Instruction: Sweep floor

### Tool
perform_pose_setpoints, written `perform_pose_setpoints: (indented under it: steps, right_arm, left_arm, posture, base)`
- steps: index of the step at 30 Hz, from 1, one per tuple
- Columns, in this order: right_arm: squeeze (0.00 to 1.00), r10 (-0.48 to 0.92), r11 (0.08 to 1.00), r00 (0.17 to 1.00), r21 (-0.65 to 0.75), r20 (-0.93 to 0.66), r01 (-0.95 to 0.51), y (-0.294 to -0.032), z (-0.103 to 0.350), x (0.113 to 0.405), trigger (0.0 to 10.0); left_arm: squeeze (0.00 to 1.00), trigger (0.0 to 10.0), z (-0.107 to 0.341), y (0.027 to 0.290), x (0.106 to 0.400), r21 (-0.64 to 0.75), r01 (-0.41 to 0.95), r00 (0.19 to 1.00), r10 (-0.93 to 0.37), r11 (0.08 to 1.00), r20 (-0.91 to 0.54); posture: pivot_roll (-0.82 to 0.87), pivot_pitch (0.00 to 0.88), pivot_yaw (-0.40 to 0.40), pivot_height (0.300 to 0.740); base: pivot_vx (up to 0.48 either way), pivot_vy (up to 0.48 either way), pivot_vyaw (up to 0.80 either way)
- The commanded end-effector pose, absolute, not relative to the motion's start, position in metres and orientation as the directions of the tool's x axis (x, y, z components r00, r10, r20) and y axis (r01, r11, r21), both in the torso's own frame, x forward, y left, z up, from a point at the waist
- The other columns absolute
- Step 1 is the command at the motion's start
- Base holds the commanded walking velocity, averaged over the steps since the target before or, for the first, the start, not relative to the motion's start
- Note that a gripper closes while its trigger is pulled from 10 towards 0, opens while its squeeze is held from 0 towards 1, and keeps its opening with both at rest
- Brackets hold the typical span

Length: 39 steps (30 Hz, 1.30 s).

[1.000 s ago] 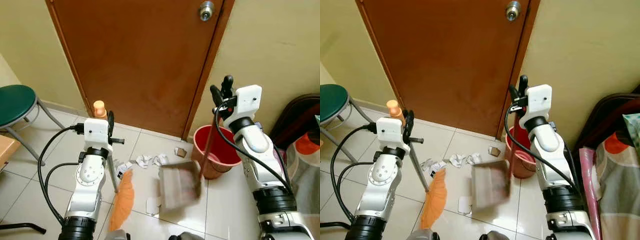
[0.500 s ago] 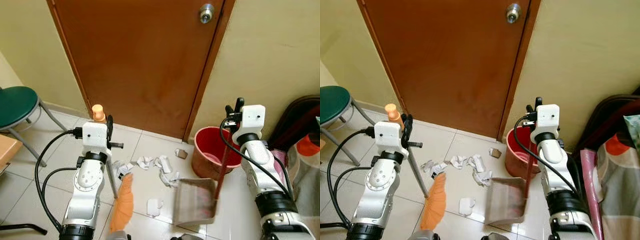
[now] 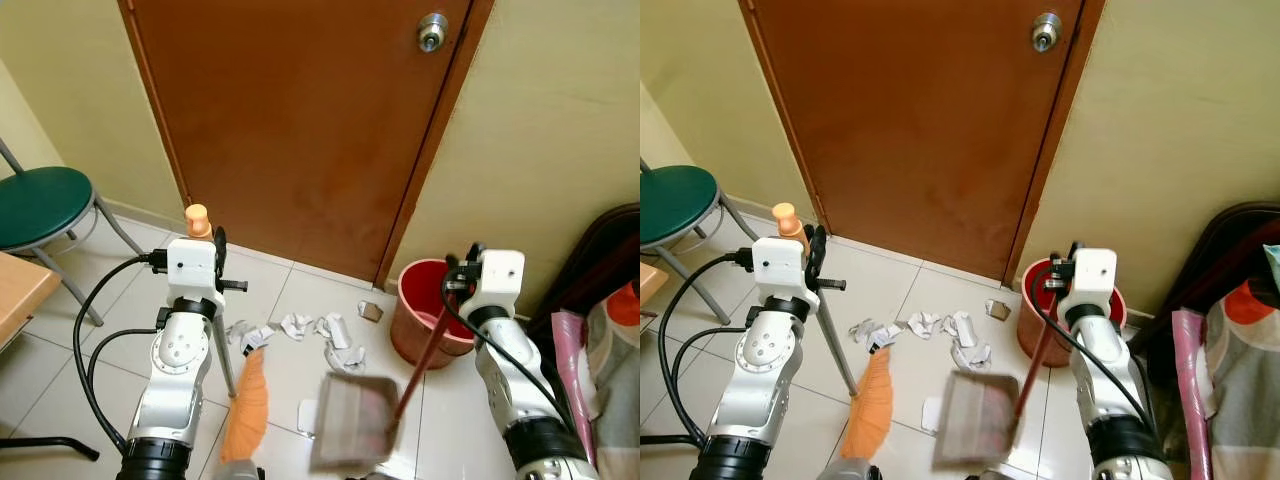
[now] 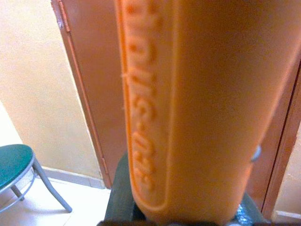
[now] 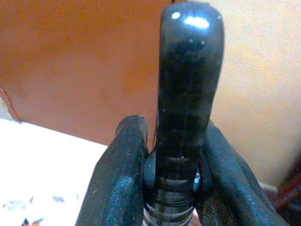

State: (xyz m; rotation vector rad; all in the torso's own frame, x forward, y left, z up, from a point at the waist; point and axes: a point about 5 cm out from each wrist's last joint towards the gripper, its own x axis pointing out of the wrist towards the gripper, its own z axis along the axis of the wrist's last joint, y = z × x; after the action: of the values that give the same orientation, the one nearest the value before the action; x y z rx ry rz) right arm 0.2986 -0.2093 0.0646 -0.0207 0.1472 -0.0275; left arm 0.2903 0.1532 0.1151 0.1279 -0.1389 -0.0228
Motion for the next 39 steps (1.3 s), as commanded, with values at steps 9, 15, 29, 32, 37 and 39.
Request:
perform_pose_setpoints:
  steps: [9, 15, 29, 32, 37, 39]
  right_arm:
    - [0.0, 0.005, 0.999, 0.98, -0.034, -0.201, -0.013, -0.219, 0.076, 0.277, 10.0]
    - [0.0, 0.036, 0.999, 0.938, 0.022, -0.345, -0.031, -0.219, 0.069, 0.255, 10.0]
    - [0.0, 0.291, 0.951, 0.734, 0.1, -0.614, -0.294, -0.227, 0.073, 0.233, 10.0]
    - [0.0, 0.247, 0.963, 0.79, 0.054, -0.561, -0.263, -0.229, 0.083, 0.246, 10.0]
    - [0.0, 0.177, 0.98, 0.901, -0.013, -0.395, -0.198, -0.222, 0.109, 0.276, 10.0]
    - [0.0, 0.15, 0.982, 0.93, -0.057, -0.334, -0.179, -0.218, 0.116, 0.282, 10.0]
  left_arm:
    - [0.0, 10.0, 0.116, 0.143, 0.289, 0.132, 0.023, 0.99, -0.041, 0.991, 0.138]
    - [0.0, 10.0, 0.112, 0.149, 0.285, 0.142, 0.014, 0.992, -0.031, 0.99, 0.12]
    - [0.0, 10.0, 0.107, 0.151, 0.281, 0.129, 0.006, 0.997, -0.017, 0.992, 0.08]
    - [0.0, 10.0, 0.106, 0.153, 0.28, 0.133, 0.004, 0.997, -0.015, 0.991, 0.078]
    - [0.0, 10.0, 0.108, 0.157, 0.282, 0.136, -0.013, 0.997, 0.001, 0.991, 0.082]
    - [0.0, 10.0, 0.11, 0.157, 0.284, 0.134, -0.018, 0.996, 0.006, 0.991, 0.086]
  posture:
    - [0.0, 0.0, -0.066, 0.74]
    - [0.0, 0.0, -0.061, 0.74]
    - [-0.03, 0.026, -0.056, 0.74]
    - [-0.03, 0.028, -0.056, 0.74]
    - [-0.03, 0.027, -0.052, 0.74]
    - [-0.03, 0.027, -0.052, 0.74]
  base:
    - [0.0, 0.0, 0.0]
    - [0.0, 0.0, 0.0]
    - [0.0, 0.0, 0.0]
    - [0.0, 0.0, 0.0]
    - [0.0, 0.0, 0.0]
    - [0.0, 0.0, 0.0]
